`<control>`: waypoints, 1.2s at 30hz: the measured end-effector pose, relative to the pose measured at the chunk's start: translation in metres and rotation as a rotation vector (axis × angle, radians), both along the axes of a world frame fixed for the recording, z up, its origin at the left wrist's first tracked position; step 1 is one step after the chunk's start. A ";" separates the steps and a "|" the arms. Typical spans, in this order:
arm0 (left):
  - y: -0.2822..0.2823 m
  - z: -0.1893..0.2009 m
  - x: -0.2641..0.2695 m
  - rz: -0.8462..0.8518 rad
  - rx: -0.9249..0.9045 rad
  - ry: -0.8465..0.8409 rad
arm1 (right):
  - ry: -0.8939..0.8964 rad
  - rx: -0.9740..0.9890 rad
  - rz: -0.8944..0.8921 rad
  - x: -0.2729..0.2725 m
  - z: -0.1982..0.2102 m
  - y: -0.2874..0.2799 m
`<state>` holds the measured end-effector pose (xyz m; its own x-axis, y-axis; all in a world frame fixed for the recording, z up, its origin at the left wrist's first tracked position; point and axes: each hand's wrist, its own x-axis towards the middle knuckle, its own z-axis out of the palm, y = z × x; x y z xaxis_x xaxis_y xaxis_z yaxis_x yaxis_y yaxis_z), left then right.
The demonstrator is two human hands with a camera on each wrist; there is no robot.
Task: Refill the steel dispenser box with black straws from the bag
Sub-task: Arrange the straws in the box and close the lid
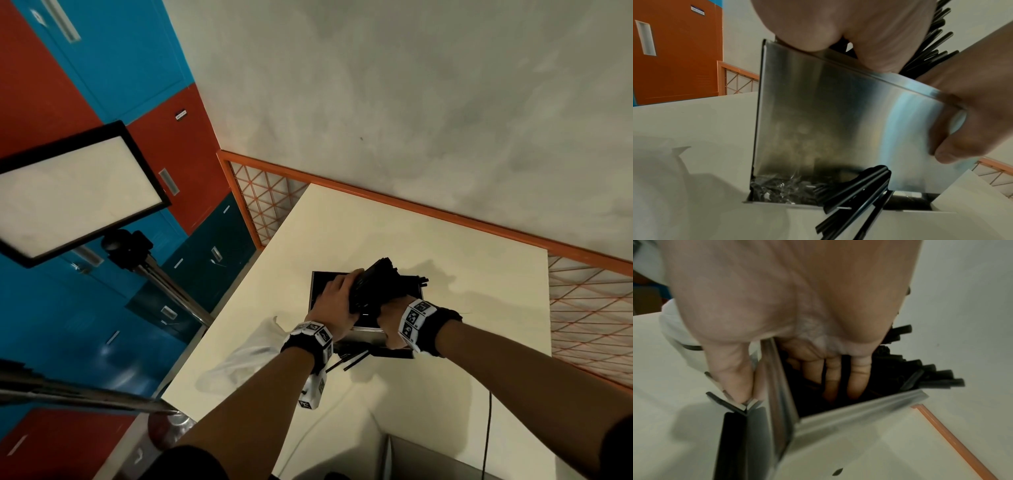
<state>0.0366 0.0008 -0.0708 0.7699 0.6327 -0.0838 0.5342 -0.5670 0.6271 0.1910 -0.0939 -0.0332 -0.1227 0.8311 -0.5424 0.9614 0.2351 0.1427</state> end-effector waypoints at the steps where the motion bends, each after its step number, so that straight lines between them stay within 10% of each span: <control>1: 0.000 0.000 0.000 -0.002 -0.002 0.002 | -0.006 -0.025 -0.013 0.000 -0.001 0.002; 36: 0.000 -0.001 0.002 -0.005 -0.003 0.025 | 0.083 -0.207 -0.089 0.015 -0.005 0.021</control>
